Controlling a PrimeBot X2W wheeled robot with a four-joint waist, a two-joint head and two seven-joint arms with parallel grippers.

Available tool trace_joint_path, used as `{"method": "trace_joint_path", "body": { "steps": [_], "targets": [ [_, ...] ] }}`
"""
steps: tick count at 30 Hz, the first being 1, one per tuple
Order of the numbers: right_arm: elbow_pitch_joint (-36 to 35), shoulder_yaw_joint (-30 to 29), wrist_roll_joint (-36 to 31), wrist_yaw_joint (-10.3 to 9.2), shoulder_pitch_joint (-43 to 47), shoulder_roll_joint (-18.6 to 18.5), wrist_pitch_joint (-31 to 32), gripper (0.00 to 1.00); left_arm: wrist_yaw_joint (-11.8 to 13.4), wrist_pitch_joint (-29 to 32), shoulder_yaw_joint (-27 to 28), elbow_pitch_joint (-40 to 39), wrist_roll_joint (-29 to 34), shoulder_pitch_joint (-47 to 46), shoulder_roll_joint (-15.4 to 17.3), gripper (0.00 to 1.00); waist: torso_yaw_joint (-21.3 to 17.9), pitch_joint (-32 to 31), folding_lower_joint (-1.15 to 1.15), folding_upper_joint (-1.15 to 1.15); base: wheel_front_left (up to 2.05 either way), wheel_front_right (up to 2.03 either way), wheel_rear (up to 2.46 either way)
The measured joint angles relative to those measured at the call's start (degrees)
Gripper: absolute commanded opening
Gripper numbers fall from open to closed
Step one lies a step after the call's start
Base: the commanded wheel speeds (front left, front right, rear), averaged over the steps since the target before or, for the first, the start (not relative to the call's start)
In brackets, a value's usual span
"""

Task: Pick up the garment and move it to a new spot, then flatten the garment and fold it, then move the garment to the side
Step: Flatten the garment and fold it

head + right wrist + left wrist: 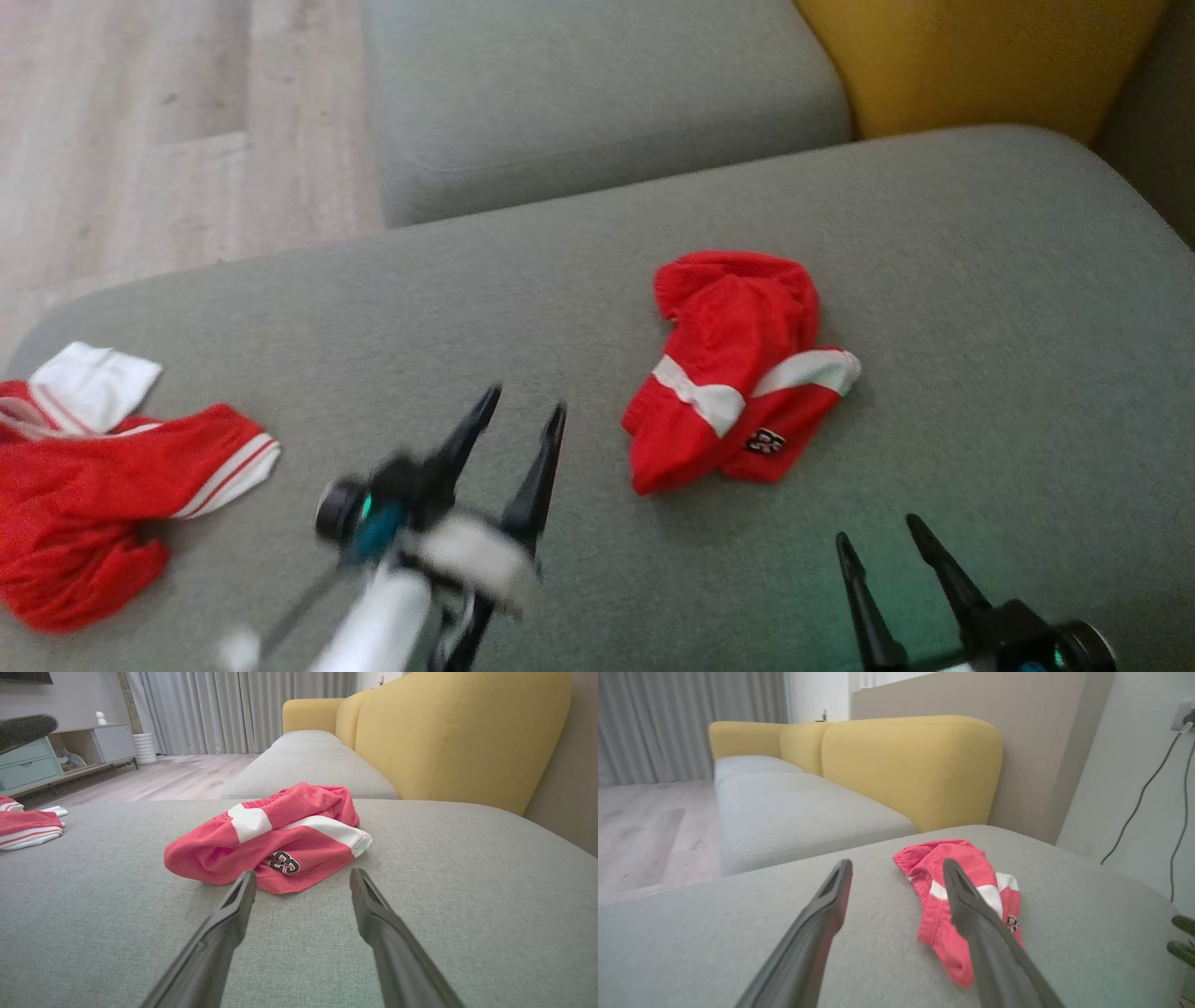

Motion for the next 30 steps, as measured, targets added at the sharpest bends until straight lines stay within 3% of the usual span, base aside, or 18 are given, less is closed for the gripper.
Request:
{"method": "trace_joint_path", "body": {
  "steps": [4, 6, 11, 16, 23, 30],
  "targets": [
    [0.0, 1.9, -0.1, 0.00, -1.2, 0.0, 0.0, 1.00, -1.2, 11.6, -3.3, 4.9, -10.3, -11.0, -0.1, 1.00, -2.8, 1.4, 0.00, 0.00, 0.00, 0.00, 0.00],
    [0.0, 2.7, -0.1, 0.00, -2.0, 0.0, 0.0, 1.00, -1.2, 18.8, -7.8, 5.7, -17.0, -15.8, 0.4, 1.00, -4.3, 2.1, 0.00, 0.00, 0.00, 0.00, 0.00],
    [0.2, 3.8, -0.1, 0.00, -3.6, -0.1, 0.0, 1.00, -1.7, 32.2, -16.6, 5.9, -31.3, -22.7, 4.4, 1.00, -8.0, 3.5, 0.00, 0.00, 0.00, 0.00, 0.00],
    [0.6, 5.6, -0.1, 0.00, -4.7, -0.1, 0.0, 1.00, -1.7, 34.5, -18.9, 10.3, -37.3, -27.2, 8.7, 1.00, -11.2, 5.3, 0.00, 0.00, 0.00, 0.00, 0.00],
    [0.8, 6.4, 0.5, 0.00, -6.8, -0.3, 0.0, 1.00, -1.7, 38.0, -22.1, 15.8, -43.9, -31.1, 9.8, 1.00, -15.0, 7.5, 0.00, 0.00, 0.00, 0.00, 0.00],
    [0.8, 7.3, 0.6, 0.00, -7.1, -0.3, 0.0, 1.00, -1.7, 37.9, -24.9, 20.1, -46.3, -34.2, 11.7, 1.00, -17.2, 9.9, 0.00, 0.00, 0.00, 0.00, 0.00]
  ]
}}
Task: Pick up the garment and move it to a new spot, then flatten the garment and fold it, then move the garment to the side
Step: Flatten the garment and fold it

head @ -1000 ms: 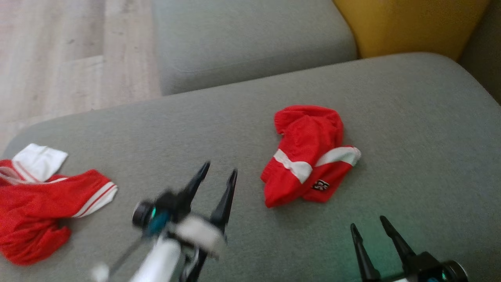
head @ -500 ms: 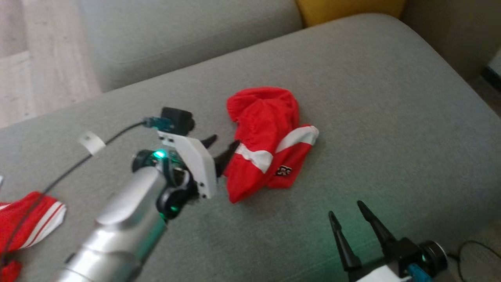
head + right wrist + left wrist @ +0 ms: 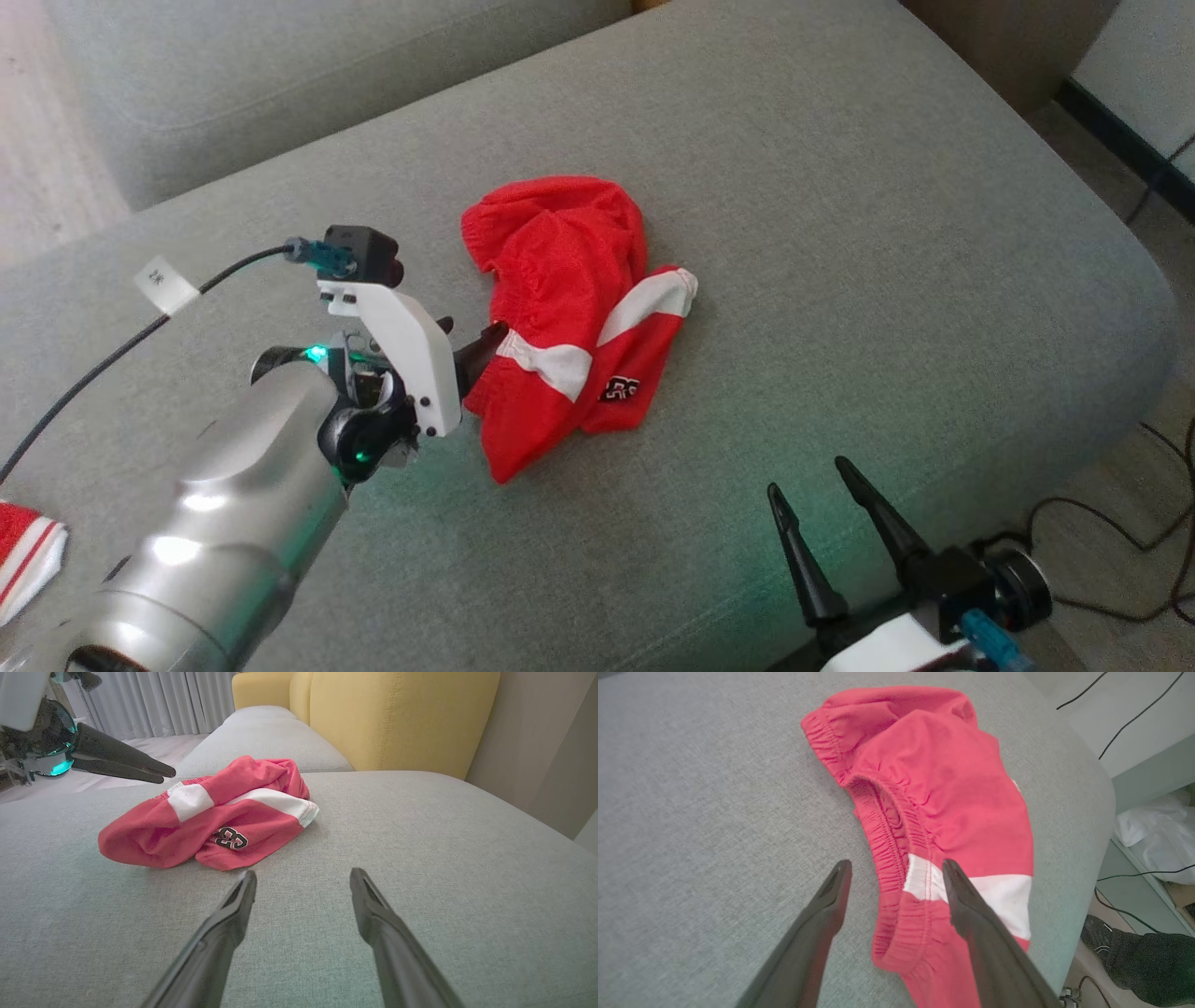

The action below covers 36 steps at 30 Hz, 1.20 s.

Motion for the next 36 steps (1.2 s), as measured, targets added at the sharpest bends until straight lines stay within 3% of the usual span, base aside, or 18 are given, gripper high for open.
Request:
{"method": "trace_joint_path", "body": {
  "steps": [10, 11, 12, 20, 28, 32, 36],
  "targets": [
    [0.0, 0.8, 0.0, 0.00, -2.1, 0.0, 0.0, 1.00, 0.0, 1.0, -3.9, -0.6, -6.5, -0.6, 0.9, 0.97, -1.8, 2.7, 0.00, 0.00, 0.00, 0.00, 0.00],
    [0.0, 0.8, 0.0, 0.00, -2.2, 0.0, 0.0, 1.00, 0.0, 1.2, -4.0, -1.2, -7.6, -0.5, 1.1, 0.54, -1.9, 2.8, 0.00, 0.00, 0.00, 0.00, 0.00],
    [0.0, 0.8, 0.1, 0.00, -2.2, 0.0, 0.0, 1.00, 0.0, 1.5, -4.3, -2.2, -8.5, -0.5, 1.2, 0.00, -2.0, 2.9, 0.00, 0.00, 0.00, 0.00, 0.00],
    [0.6, 0.5, 0.4, 0.00, -1.9, 0.0, 0.0, 1.00, 0.0, -1.6, -6.6, -13.3, -14.6, -0.7, 1.1, 0.00, -1.9, 0.5, -0.01, 0.00, 0.00, 0.00, 0.00],
    [1.0, 0.1, 0.4, 0.00, 0.2, 0.0, 0.0, 1.00, 0.0, -14.9, -3.1, -19.7, -16.2, -14.3, -4.2, 0.00, -1.0, -4.4, -0.01, 0.00, 0.00, 0.00, 0.00],
    [0.8, 0.1, 0.3, 0.00, 1.4, -0.5, 0.0, 1.00, 0.0, -18.0, -2.1, -20.9, -16.1, -19.3, -3.0, 0.00, 0.3, -6.6, -0.01, 0.00, 0.00, 0.00, 0.00],
    [-0.4, -1.0, 0.3, 0.00, 1.5, -0.7, 0.0, 1.00, 0.0, -18.6, -4.5, -24.6, -16.1, -16.9, 1.7, 0.00, 2.9, -7.1, -0.01, 0.00, 0.00, 0.00, 0.00]
  ]
}}
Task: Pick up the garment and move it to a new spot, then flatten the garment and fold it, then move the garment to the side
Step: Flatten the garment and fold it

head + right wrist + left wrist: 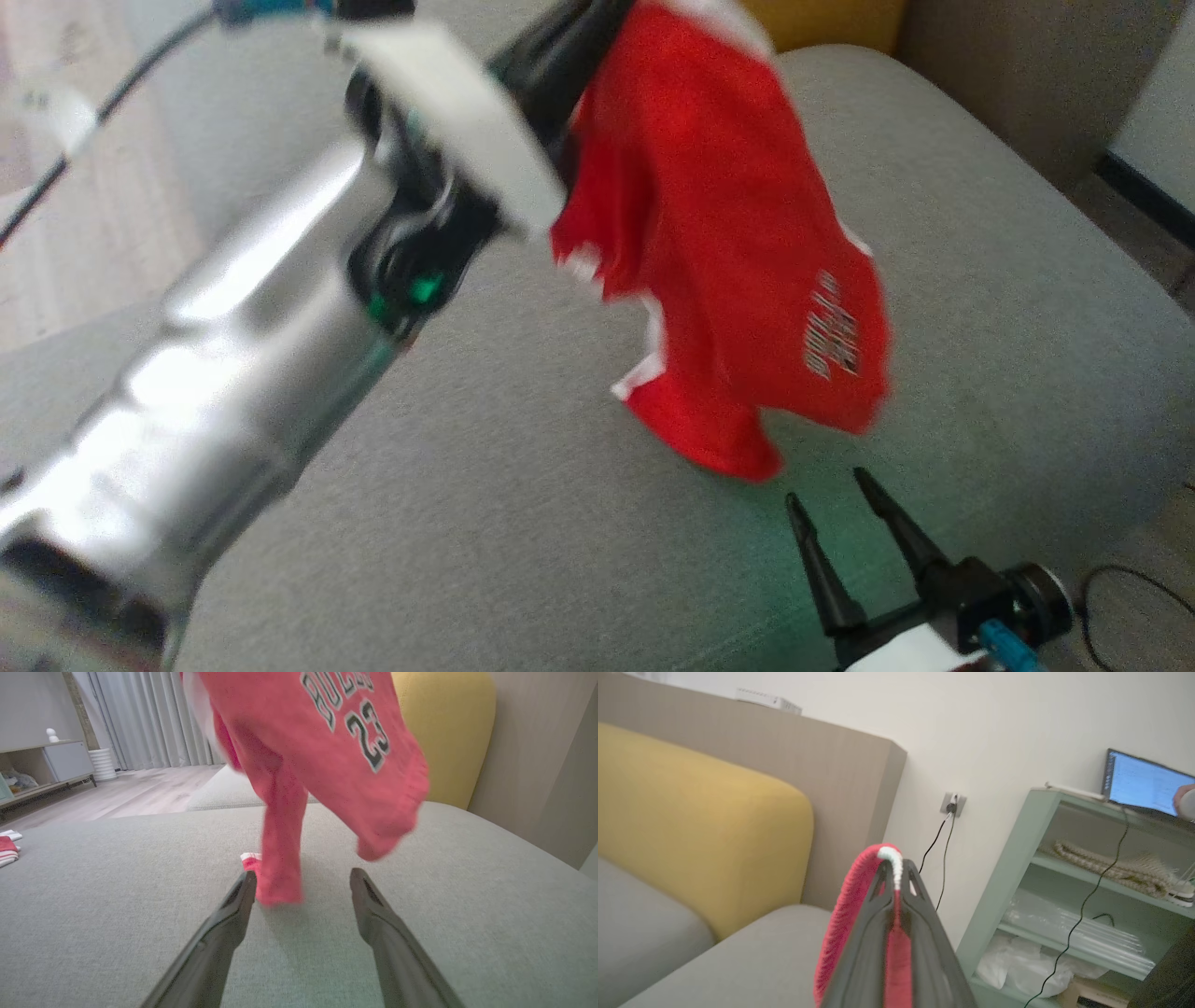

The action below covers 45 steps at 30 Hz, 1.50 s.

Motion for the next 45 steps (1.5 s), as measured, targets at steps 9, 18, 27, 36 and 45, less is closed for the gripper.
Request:
{"method": "trace_joint_path", "body": {
  "steps": [9, 18, 27, 36, 45],
  "targets": [
    [-0.5, -1.1, 1.3, 0.00, 1.5, -0.7, 0.0, 1.00, 0.0, -0.4, -7.7, -2.6, 0.0, 18.8, 11.6, 0.00, 6.9, 1.8, 0.00, 0.00, 0.00, 0.00, 0.00],
    [4.7, -3.9, 15.2, 0.00, -2.0, -1.2, 0.0, 1.00, 0.0, -2.1, -9.2, 0.3, 0.6, 20.3, 13.2, 0.00, 14.6, 5.8, 0.01, 0.00, 0.00, 0.00, 0.00],
    [13.0, 3.1, 31.3, 0.00, -11.6, -8.3, 0.1, 1.00, 0.0, -3.1, -10.3, 0.8, 0.5, 18.6, 12.9, 0.00, 17.8, 8.0, 0.01, 0.00, 0.00, 0.00, 0.00],
    [18.3, 12.9, 38.3, 0.00, -18.5, -11.6, 0.5, 1.00, 0.0, -3.1, -11.3, 0.8, -0.1, 17.1, 12.4, 0.00, 17.5, 8.7, 0.01, 0.00, 0.00, 0.00, 0.00],
    [23.5, 17.3, 40.0, 0.00, -22.5, -11.7, 0.4, 0.00, 0.0, -3.8, -12.6, 0.7, -1.2, 16.2, 12.3, 0.00, 18.0, 9.5, 0.01, 0.00, 0.00, 0.00, 0.00]
  ]
}}
